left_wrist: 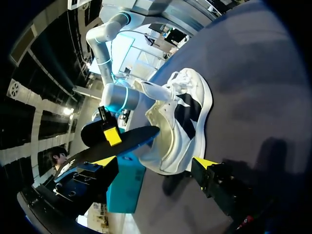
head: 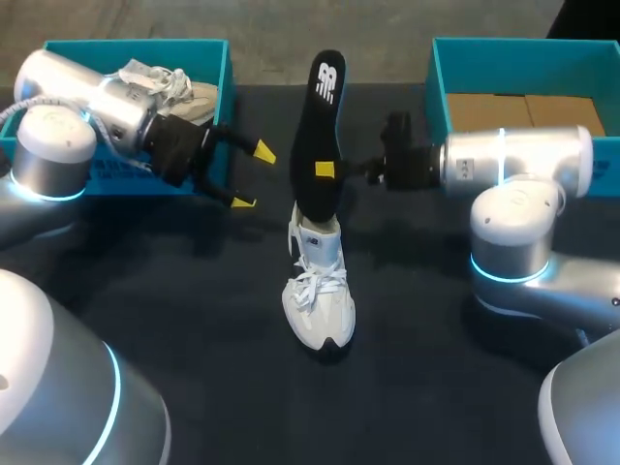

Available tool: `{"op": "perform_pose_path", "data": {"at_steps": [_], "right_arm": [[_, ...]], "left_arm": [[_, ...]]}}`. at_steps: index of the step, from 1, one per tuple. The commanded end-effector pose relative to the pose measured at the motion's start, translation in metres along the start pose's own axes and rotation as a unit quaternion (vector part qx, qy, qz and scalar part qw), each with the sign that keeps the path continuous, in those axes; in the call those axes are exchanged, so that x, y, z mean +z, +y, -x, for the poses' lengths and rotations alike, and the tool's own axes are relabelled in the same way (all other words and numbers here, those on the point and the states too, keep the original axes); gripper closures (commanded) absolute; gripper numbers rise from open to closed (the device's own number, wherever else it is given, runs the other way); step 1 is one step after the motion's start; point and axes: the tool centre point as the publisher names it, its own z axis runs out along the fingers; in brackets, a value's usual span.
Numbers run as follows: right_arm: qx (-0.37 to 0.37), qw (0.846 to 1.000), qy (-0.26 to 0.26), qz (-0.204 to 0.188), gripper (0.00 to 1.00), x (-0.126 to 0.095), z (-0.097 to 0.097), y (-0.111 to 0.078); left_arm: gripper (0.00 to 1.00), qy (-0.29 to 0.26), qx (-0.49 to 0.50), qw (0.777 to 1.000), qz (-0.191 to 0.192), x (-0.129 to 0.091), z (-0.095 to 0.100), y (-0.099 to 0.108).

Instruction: Take the shoe out of the shoebox, open the shoe tongue, remove and reinsert the insole, then place the shoe into the shoebox

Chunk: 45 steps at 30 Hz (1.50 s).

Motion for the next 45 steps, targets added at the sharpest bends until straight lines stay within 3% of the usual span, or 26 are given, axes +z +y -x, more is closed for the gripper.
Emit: {"op": "perform_pose_path", "data": {"at_steps": [1, 29, 45], "right_arm": [[-0.006, 1.0, 0.005, -0.002, 1.0, 0.001, 0.005, 0.003], [-0.004, 1.0, 0.006, 0.001, 1.0, 0.001, 0.011, 0.003], [-0.066, 0.997, 0.047, 0.001, 1.0, 0.016, 0.023, -0.004]], "left_arm": [[0.0, -0.005, 0.001, 1.0, -0.012, 0.005, 0.002, 0.006], [0.0, -0.003, 0.004, 1.0, -0.014, 0.008, 0.007, 0.008], [0.0, -0.003, 0.004, 1.0, -0.014, 0.008, 0.007, 0.008]]}}
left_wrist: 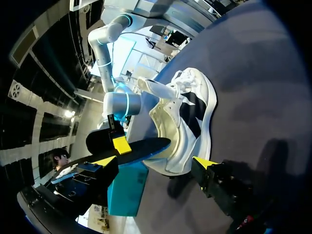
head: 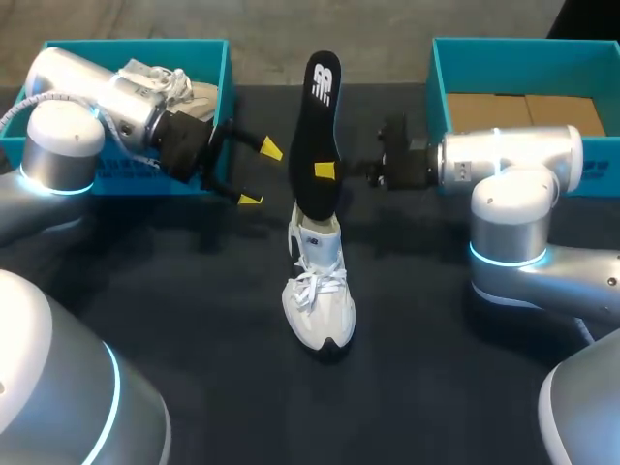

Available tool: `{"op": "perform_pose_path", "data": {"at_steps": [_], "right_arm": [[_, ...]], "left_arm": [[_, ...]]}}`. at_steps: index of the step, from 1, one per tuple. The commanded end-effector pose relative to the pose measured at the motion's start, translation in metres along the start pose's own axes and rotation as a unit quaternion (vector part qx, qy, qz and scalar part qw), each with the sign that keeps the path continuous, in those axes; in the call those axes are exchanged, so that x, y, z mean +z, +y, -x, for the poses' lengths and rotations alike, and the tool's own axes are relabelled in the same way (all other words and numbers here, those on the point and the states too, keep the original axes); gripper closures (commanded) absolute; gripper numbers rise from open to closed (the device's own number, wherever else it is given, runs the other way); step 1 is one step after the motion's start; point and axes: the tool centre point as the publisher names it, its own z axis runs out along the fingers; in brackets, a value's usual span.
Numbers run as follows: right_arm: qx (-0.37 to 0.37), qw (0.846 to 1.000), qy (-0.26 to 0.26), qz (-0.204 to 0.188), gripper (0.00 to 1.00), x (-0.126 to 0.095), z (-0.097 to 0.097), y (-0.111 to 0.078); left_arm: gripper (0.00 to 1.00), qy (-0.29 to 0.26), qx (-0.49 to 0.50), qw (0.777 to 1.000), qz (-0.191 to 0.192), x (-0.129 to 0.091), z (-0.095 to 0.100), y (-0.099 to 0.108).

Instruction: Take the shoe out of the shoebox, open the shoe tongue, remove and reinsert the insole, then place the shoe into the shoebox

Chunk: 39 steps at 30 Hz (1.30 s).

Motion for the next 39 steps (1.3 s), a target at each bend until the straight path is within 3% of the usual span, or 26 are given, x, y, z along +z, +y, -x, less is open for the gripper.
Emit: {"op": "perform_pose_path", "data": {"at_steps": [1, 15, 39], "right_arm": [[-0.001, 1.0, 0.01, -0.001, 1.0, 0.007, 0.009, -0.001], [0.002, 0.999, 0.031, -0.012, 1.0, 0.003, 0.015, -0.015], [0.009, 0.998, 0.042, -0.035, 1.0, 0.005, -0.001, -0.041]], "left_arm": [[0.0, 0.0, 0.001, 1.0, -0.001, 0.0, -0.001, 0.001], [0.0, 0.0, 0.001, 1.0, -0.001, 0.0, -0.001, 0.001], [0.0, 0.0, 0.001, 1.0, -0.001, 0.0, -0.001, 0.001]]}}
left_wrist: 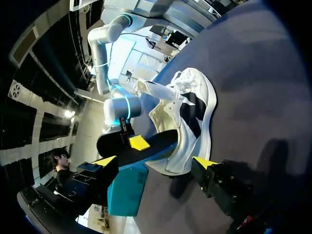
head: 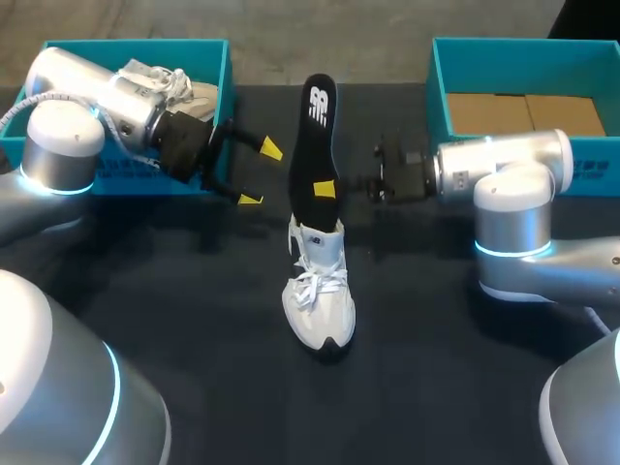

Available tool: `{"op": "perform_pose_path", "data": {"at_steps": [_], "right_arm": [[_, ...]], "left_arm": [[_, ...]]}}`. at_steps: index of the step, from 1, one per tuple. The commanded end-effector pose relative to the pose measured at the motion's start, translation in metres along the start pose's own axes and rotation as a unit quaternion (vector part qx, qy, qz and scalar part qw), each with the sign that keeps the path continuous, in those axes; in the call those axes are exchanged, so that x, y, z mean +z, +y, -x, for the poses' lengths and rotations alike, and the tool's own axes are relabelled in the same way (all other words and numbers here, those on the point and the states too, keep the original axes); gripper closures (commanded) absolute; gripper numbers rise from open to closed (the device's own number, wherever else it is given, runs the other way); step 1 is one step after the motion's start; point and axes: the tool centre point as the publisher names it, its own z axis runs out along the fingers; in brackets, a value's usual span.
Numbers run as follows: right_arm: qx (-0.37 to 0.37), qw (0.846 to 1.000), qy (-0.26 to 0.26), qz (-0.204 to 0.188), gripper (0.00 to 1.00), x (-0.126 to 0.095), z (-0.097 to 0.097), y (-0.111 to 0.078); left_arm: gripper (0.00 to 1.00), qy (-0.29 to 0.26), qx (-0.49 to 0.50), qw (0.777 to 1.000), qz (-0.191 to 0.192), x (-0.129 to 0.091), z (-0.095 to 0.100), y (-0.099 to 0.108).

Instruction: Take the shoe out of the shoebox, open the shoe tongue, remove and reinsert the insole, then place the shoe into the shoebox

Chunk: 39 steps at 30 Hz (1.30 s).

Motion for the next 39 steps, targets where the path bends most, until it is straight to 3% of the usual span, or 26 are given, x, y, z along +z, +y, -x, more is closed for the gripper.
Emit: {"op": "perform_pose_path", "data": {"at_steps": [1, 14, 24, 25, 26, 39], "right_arm": [[0.006, 1.0, -0.003, -0.004, 1.0, 0.002, -0.003, -0.007], [0.027, 1.0, -0.004, -0.008, 1.0, 0.004, -0.009, -0.032], [0.031, 0.999, -0.002, -0.015, 1.0, 0.009, -0.014, -0.035], [0.03, 0.999, -0.002, -0.016, 0.91, 0.009, -0.015, -0.034], [0.028, 0.999, -0.002, -0.017, 0.65, 0.009, -0.016, -0.032], [0.006, 1.0, -0.003, -0.029, 0.6, 0.014, -0.018, -0.011]], "left_arm": [[0.0, 0.0, 0.001, 1.0, -0.001, 0.0, -0.001, 0.001], [0.0, 0.0, 0.001, 1.0, -0.001, 0.0, -0.001, 0.001], [0.0, 0.0, 0.001, 1.0, -0.001, 0.0, -0.001, 0.001], [0.0, 0.0, 0.001, 1.0, -0.001, 0.0, -0.001, 0.001], [0.0, 0.0, 0.001, 1.0, -0.001, 0.0, -0.001, 0.001], [0.0, 0.0, 0.001, 1.0, -0.001, 0.0, -0.001, 0.001]]}}
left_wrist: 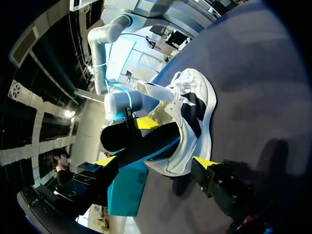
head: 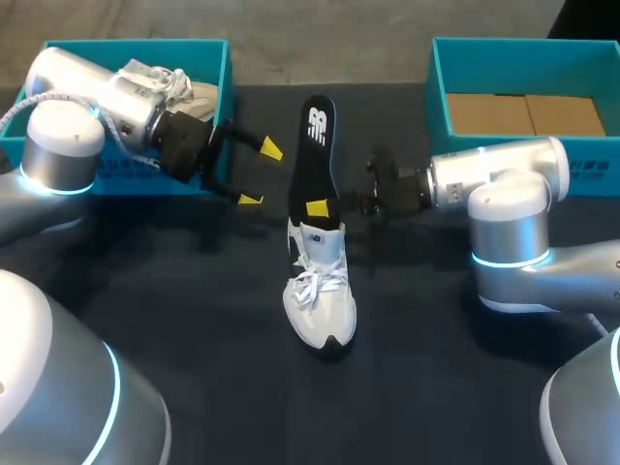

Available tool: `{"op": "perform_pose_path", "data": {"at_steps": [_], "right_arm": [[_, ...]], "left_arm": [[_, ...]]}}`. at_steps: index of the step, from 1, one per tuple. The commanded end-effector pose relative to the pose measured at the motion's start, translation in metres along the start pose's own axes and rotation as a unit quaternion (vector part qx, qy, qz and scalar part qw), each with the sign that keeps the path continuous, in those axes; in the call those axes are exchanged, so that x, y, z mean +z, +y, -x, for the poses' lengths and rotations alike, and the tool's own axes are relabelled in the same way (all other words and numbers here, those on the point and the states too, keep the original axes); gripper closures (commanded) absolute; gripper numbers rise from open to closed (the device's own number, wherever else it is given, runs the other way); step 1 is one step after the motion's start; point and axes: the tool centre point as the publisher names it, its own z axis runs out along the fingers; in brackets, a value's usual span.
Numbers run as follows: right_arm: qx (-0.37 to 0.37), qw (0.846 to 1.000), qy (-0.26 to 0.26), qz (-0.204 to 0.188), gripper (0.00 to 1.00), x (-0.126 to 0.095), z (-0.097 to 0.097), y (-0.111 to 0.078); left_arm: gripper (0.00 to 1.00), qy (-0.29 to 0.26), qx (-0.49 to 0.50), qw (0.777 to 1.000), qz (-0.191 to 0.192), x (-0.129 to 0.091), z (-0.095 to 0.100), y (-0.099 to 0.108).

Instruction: Take the shoe out of the shoebox, open the shoe tongue, remove and reinsert the insole, then place the shoe into the shoebox

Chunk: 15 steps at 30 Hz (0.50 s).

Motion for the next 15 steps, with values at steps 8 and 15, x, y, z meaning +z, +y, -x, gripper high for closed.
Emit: {"op": "perform_pose_path", "data": {"at_steps": [8, 15], "right_arm": [[-0.01, 1.0, 0.001, -0.028, 0.83, 0.009, 0.006, 0.017], [0.001, 0.998, -0.007, -0.064, 1.0, 0.013, 0.007, 0.001]], "left_arm": [[0.0, 0.0, 0.001, 1.0, -0.001, 0.0, -0.001, 0.001], [0.0, 0.0, 0.001, 1.0, -0.001, 0.0, -0.001, 0.001]]}}
